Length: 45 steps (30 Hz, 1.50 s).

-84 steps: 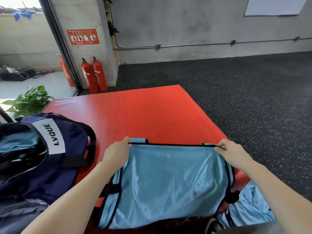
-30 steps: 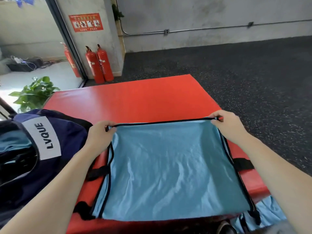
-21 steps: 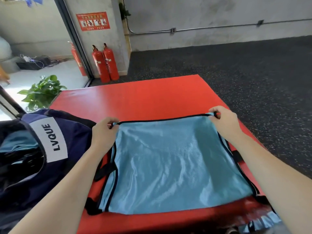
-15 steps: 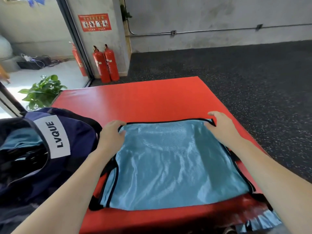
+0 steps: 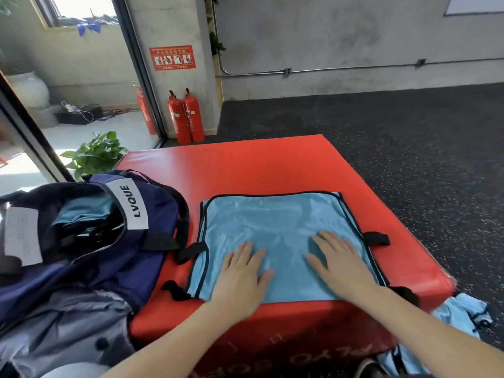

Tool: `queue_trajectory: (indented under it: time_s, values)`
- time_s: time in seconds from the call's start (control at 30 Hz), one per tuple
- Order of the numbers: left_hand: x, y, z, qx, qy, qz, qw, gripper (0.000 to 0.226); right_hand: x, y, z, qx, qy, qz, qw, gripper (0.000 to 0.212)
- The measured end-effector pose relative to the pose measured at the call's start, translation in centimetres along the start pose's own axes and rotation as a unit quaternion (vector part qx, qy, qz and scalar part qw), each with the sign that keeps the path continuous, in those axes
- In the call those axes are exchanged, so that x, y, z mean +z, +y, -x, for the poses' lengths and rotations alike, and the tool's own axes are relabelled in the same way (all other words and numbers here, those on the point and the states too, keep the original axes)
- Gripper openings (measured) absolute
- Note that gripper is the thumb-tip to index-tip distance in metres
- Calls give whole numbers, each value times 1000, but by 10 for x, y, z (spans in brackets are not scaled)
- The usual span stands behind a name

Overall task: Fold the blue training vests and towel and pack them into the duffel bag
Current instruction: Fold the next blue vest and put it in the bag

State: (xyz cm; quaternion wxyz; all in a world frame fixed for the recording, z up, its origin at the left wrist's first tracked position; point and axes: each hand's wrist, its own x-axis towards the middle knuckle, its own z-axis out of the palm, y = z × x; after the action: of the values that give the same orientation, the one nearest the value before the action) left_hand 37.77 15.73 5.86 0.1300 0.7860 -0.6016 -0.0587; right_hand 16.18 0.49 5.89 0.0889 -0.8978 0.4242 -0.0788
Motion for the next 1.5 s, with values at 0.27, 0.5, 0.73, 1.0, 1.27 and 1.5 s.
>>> queue_trajectory:
  time_s: [0.27, 0.5, 0.73, 1.0, 1.27, 1.5]
  values:
    - [-30, -79, 23, -95, 23, -45, 994, 96, -14, 42, 7, 35, -10, 16, 999, 110]
    - [-45, -79, 43, -71, 55, 15, 996, 58, -33, 34, 21, 35, 13, -75, 997, 60]
    - [-63, -55, 101, -181, 182, 81, 963, 20, -45, 4, 50, -41, 6, -92, 995, 43]
    - [-57, -40, 127, -304, 176, 93, 932, 27, -30, -27, 58, -52, -55, -80, 994, 53]
    - [-53, -35, 120, -302, 186, 50, 934, 33, -22, -72, 49, -120, -69, -72, 988, 60]
    - [-46, -37, 116, -296, 204, 59, 931, 25, 0, -123, 35, -210, -100, -45, 971, 72]
